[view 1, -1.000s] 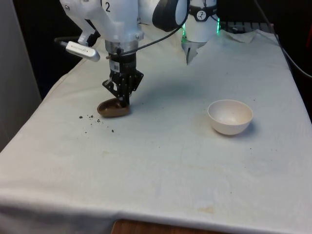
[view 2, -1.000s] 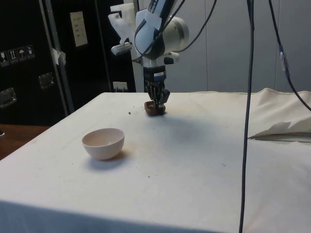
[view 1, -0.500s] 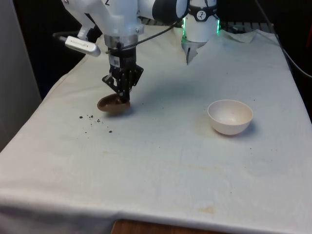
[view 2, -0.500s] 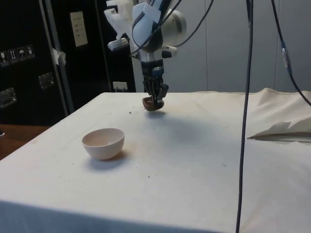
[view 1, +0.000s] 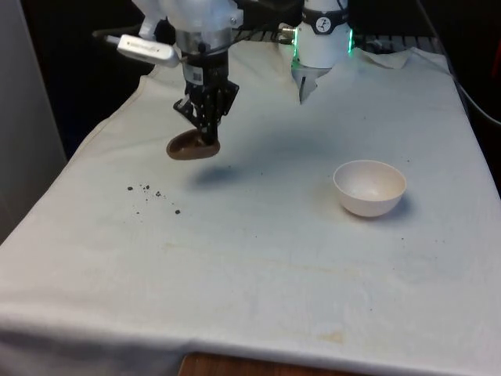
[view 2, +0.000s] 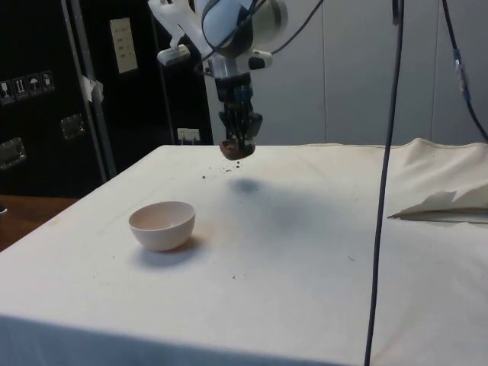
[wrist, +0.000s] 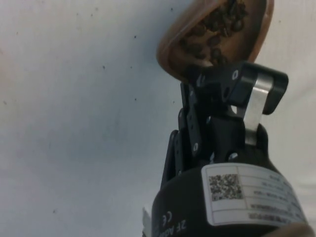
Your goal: Pour the coffee beans from the cup into the bowl.
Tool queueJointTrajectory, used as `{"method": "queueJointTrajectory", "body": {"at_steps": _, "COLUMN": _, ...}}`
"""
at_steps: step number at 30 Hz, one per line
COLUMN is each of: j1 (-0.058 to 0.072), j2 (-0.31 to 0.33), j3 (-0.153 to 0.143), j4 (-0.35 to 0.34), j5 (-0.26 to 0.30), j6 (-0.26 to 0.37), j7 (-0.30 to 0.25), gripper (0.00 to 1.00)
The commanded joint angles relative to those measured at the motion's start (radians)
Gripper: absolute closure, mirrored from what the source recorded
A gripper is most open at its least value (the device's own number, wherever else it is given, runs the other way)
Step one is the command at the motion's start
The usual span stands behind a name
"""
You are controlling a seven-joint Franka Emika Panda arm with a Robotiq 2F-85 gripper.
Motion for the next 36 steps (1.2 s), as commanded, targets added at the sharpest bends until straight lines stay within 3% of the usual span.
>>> {"method": "queueJointTrajectory", "body": {"at_steps": 1, "j1": 0.009, "j2": -0.01, "j3": -0.005, "j4": -0.005, "j5": -0.011, "j6": -0.004, "j7": 0.011, "gripper": 1.0}}
{"method": "queueJointTrajectory", "body": {"at_steps": 6, "j1": 0.021, "j2": -0.048, "j3": 0.006, "j4": -0.002, "j5": -0.05, "j6": -0.065, "j7": 0.026, "gripper": 1.0}}
{"method": "queueJointTrajectory", "body": {"at_steps": 7, "j1": 0.011, "j2": -0.039, "j3": 0.01, "j4": 0.0, "j5": -0.04, "j6": -0.058, "j7": 0.014, "gripper": 1.0}}
{"method": "queueJointTrajectory", "body": {"at_steps": 9, "j1": 0.024, "j2": -0.066, "j3": 0.013, "j4": -0.001, "j5": -0.069, "j6": -0.094, "j7": 0.033, "gripper": 1.0}}
{"method": "queueJointTrajectory", "body": {"at_steps": 14, "j1": 0.031, "j2": -0.099, "j3": 0.029, "j4": 0.006, "j5": -0.101, "j6": -0.152, "j7": 0.043, "gripper": 1.0}}
{"method": "queueJointTrajectory", "body": {"at_steps": 16, "j1": 0.026, "j2": -0.098, "j3": 0.034, "j4": 0.008, "j5": -0.1, "j6": -0.159, "j7": 0.037, "gripper": 1.0}}
{"method": "queueJointTrajectory", "body": {"at_steps": 17, "j1": 0.034, "j2": -0.109, "j3": 0.035, "j4": 0.009, "j5": -0.112, "j6": -0.172, "j7": 0.047, "gripper": 1.0}}
{"method": "queueJointTrajectory", "body": {"at_steps": 23, "j1": 0.037, "j2": -0.14, "j3": 0.059, "j4": 0.02, "j5": -0.143, "j6": -0.234, "j7": 0.053, "gripper": 1.0}}
{"method": "queueJointTrajectory", "body": {"at_steps": 24, "j1": 0.031, "j2": -0.135, "j3": 0.061, "j4": 0.021, "j5": -0.137, "j6": -0.232, "j7": 0.044, "gripper": 1.0}}
{"method": "queueJointTrajectory", "body": {"at_steps": 25, "j1": 0.038, "j2": -0.144, "j3": 0.062, "j4": 0.022, "j5": -0.147, "j6": -0.242, "j7": 0.053, "gripper": 1.0}}
{"method": "queueJointTrajectory", "body": {"at_steps": 29, "j1": 0.039, "j2": -0.159, "j3": 0.076, "j4": 0.029, "j5": -0.16, "j6": -0.274, "j7": 0.053, "gripper": 1.0}}
{"method": "queueJointTrajectory", "body": {"at_steps": 34, "j1": 0.033, "j2": -0.168, "j3": 0.094, "j4": 0.037, "j5": -0.17, "j6": -0.304, "j7": 0.045, "gripper": 1.0}}
{"method": "queueJointTrajectory", "body": {"at_steps": 36, "j1": 0.038, "j2": -0.182, "j3": 0.103, "j4": 0.041, "j5": -0.184, "j6": -0.323, "j7": 0.047, "gripper": 1.0}}
